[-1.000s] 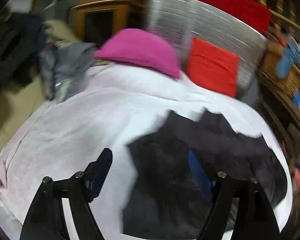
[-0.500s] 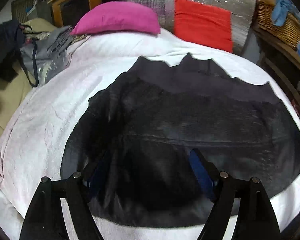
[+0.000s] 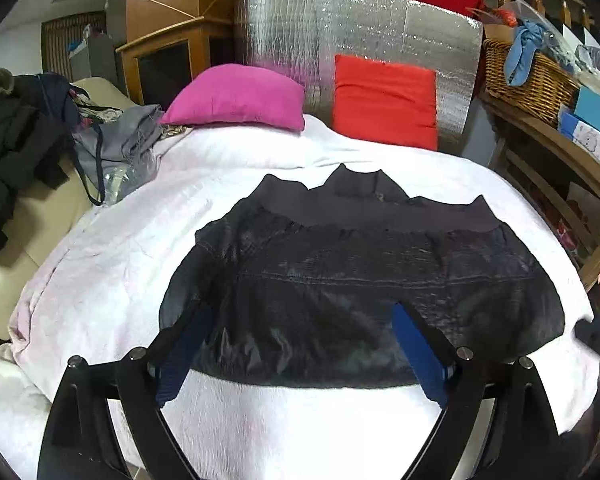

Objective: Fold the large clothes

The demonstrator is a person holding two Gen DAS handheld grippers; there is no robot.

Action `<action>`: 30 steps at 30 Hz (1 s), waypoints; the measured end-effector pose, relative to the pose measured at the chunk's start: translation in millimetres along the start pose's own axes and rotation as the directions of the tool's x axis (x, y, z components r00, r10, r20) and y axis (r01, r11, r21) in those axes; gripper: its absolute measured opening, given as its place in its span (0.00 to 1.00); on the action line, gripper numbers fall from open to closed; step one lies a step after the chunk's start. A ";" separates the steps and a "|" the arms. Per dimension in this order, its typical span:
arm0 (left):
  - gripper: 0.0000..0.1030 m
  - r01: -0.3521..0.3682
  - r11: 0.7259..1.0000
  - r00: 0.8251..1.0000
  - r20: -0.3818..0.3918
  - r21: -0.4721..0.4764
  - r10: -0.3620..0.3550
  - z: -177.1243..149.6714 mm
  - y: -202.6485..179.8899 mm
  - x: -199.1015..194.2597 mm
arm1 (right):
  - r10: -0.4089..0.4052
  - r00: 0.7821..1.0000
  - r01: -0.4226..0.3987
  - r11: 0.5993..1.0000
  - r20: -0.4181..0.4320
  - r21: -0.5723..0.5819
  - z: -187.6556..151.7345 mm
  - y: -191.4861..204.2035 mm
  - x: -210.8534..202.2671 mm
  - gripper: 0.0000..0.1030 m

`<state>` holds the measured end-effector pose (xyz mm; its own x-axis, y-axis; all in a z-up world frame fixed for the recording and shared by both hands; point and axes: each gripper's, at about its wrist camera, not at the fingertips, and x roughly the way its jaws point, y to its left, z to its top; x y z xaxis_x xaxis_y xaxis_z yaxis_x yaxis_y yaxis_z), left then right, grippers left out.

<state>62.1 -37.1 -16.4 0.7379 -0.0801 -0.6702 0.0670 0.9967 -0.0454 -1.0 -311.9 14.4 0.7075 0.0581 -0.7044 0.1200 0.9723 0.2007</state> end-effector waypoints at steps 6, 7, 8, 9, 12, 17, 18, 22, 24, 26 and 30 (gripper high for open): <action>0.94 -0.017 1.000 1.000 0.011 0.012 0.017 -8.4 -5.3 -18.9 | -0.063 0.998 0.064 0.996 0.014 -0.060 -18.2 17.0 -9.4 0.98; 0.94 -0.016 1.000 1.000 0.013 0.011 0.016 -10.2 -6.1 -21.6 | -0.074 0.997 0.075 0.994 0.017 -0.076 -19.7 20.4 -11.3 0.98; 0.94 -0.013 1.000 1.000 0.012 0.006 0.013 -11.5 -6.2 -23.9 | -0.080 0.997 0.082 0.993 0.019 -0.088 -20.4 23.6 -11.7 0.98; 0.94 -0.007 1.000 1.000 0.010 0.003 0.007 -12.8 -6.4 -25.9 | -0.089 0.996 0.090 0.992 0.021 -0.093 -20.7 25.7 -13.4 0.98; 0.94 0.003 1.000 1.000 0.016 -0.003 -0.003 -16.3 -7.0 -33.1 | -0.108 0.993 0.111 0.989 0.036 -0.099 -18.2 30.1 -19.3 0.98; 0.98 -0.017 1.000 1.000 0.025 0.025 0.016 -16.8 -13.5 -36.7 | -0.122 0.991 0.128 0.986 0.059 -0.103 -12.8 33.5 -27.4 0.98; 0.98 -0.018 0.999 1.000 0.026 0.029 0.017 -17.0 -14.6 -37.0 | -0.119 0.991 0.125 0.987 0.060 -0.104 -12.0 33.5 -28.4 0.98; 0.98 -0.016 0.999 1.000 0.021 0.042 0.015 -17.9 -19.6 -37.0 | -0.115 0.991 0.121 0.987 0.067 -0.103 -9.8 33.6 -31.1 0.98; 0.98 -0.019 0.999 1.000 0.017 0.050 0.019 -18.2 -21.9 -36.4 | -0.116 0.991 0.122 0.987 0.069 -0.102 -9.4 33.1 -31.7 0.98; 0.98 -0.020 0.998 1.000 0.012 0.053 0.020 -18.1 -23.3 -36.0 | -0.116 0.991 0.123 0.987 0.070 -0.099 -9.0 31.6 -32.1 0.98; 0.98 -0.011 0.999 1.000 0.015 0.043 0.010 -17.1 -21.5 -36.2 | -0.114 0.991 0.121 0.987 0.066 -0.104 -8.3 31.7 -30.0 0.98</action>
<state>22.5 -55.4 -3.8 0.7482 -0.0703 -0.6598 0.0878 0.9961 -0.0065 -24.2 -280.9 36.3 0.7337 -0.0683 -0.6761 0.1315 0.9904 0.0425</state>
